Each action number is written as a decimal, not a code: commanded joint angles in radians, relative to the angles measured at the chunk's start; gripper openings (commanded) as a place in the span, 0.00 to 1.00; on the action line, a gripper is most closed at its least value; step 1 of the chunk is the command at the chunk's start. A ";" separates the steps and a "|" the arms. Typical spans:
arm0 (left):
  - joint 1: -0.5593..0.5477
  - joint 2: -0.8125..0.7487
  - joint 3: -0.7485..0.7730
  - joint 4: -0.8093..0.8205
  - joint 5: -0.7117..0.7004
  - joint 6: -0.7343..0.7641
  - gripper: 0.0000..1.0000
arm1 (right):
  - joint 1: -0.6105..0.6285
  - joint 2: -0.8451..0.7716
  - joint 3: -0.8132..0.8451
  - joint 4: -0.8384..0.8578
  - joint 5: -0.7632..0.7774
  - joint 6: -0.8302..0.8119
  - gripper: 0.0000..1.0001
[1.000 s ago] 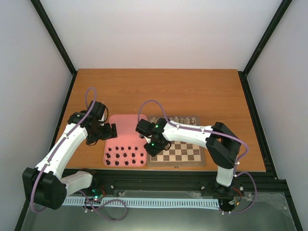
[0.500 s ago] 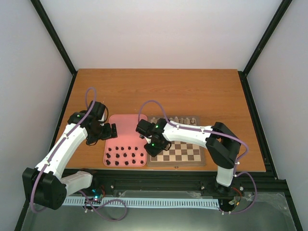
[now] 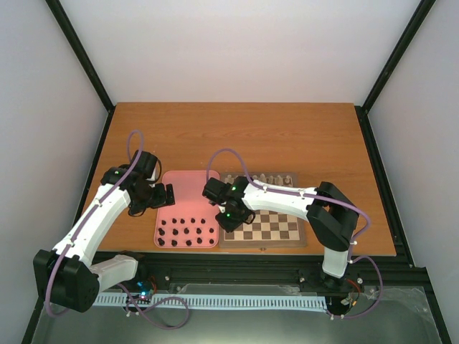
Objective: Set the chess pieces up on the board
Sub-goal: Place the chess piece on the chessboard, then pick up the chess piece from the storage box.
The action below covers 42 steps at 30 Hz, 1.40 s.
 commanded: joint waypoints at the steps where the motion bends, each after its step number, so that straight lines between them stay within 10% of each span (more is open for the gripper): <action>1: 0.005 -0.001 0.019 0.017 0.003 -0.005 1.00 | -0.002 0.008 0.013 0.000 0.023 -0.004 0.28; 42: 0.111 0.006 0.043 0.012 0.046 -0.021 1.00 | -0.002 0.191 0.346 -0.005 -0.132 -0.165 0.46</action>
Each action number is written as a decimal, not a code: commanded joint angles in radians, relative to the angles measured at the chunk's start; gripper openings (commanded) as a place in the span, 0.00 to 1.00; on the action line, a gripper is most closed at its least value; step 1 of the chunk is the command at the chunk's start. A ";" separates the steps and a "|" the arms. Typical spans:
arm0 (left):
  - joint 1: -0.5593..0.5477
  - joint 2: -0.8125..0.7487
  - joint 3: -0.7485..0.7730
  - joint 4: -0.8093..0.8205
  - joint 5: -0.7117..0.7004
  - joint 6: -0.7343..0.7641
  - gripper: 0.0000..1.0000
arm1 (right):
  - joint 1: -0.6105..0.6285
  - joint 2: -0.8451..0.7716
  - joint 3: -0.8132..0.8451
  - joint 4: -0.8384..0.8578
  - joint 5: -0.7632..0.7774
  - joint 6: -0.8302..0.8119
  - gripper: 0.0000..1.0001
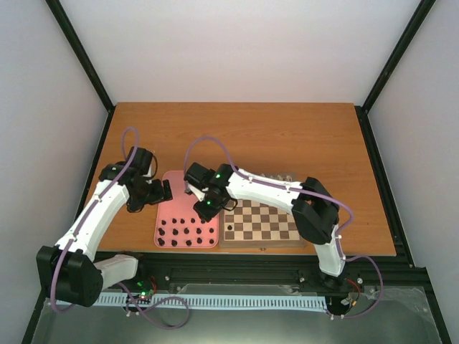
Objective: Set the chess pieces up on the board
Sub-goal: Pick up the chess piece from the storage box.
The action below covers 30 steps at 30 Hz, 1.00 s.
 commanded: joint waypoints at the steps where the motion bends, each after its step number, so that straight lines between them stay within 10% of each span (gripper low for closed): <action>1: 0.091 -0.035 0.027 -0.008 0.039 -0.001 1.00 | -0.002 0.063 0.043 -0.007 -0.040 -0.025 0.46; 30: 0.203 -0.041 0.021 -0.031 0.043 0.071 1.00 | -0.003 0.250 0.175 -0.054 -0.027 -0.029 0.29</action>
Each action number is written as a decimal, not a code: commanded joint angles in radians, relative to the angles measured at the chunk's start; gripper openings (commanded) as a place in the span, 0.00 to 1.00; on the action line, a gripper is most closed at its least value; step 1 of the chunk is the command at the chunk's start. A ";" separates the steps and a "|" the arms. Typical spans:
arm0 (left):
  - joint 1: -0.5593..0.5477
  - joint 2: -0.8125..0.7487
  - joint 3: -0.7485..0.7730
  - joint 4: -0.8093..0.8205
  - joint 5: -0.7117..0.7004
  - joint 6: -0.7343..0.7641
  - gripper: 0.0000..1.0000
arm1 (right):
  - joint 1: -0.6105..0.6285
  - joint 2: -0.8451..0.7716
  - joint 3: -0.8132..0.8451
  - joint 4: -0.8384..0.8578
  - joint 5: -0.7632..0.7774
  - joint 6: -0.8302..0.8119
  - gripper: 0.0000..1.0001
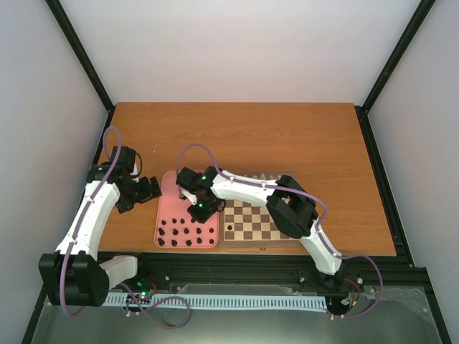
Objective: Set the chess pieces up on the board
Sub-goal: Pick up the chess piece from the storage box.
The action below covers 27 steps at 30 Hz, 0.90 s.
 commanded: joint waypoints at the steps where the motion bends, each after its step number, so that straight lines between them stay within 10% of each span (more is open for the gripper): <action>1: 0.006 -0.020 0.010 -0.005 0.002 0.021 1.00 | -0.003 0.020 0.034 -0.022 0.023 -0.001 0.28; 27: 0.006 -0.025 -0.004 -0.001 0.008 0.021 1.00 | -0.006 0.029 0.040 -0.043 0.028 -0.002 0.09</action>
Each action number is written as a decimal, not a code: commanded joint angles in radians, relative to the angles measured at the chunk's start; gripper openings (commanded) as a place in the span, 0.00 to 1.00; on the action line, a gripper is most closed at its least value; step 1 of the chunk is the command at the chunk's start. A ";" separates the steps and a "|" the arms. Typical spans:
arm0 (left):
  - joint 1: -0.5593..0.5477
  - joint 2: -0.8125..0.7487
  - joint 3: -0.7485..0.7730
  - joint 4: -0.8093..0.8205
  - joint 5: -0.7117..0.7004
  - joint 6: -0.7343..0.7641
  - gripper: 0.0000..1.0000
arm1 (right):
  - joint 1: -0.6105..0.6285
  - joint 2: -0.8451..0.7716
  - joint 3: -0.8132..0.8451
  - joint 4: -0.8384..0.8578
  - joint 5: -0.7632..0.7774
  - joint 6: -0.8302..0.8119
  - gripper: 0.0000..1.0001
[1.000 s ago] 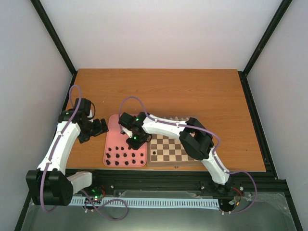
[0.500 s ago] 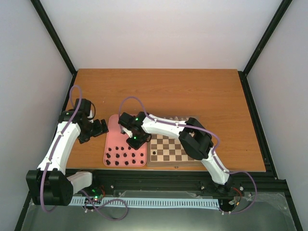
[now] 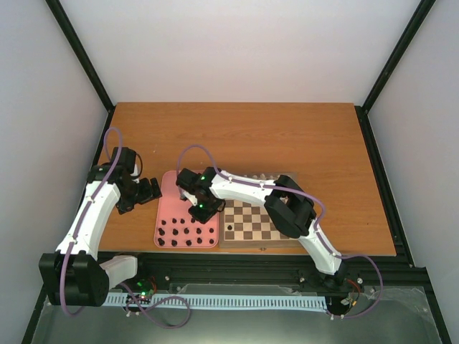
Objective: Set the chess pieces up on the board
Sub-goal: Pick up the chess piece from the storage box, then place the chess piece on the chessboard.
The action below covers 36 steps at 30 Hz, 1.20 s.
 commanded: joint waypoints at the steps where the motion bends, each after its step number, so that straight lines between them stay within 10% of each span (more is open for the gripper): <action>1: 0.006 -0.027 0.005 -0.001 0.007 0.015 1.00 | -0.006 -0.001 0.020 -0.013 0.020 0.006 0.09; 36: 0.007 -0.026 -0.016 0.030 0.050 0.019 1.00 | -0.067 -0.523 -0.576 0.132 0.123 0.212 0.05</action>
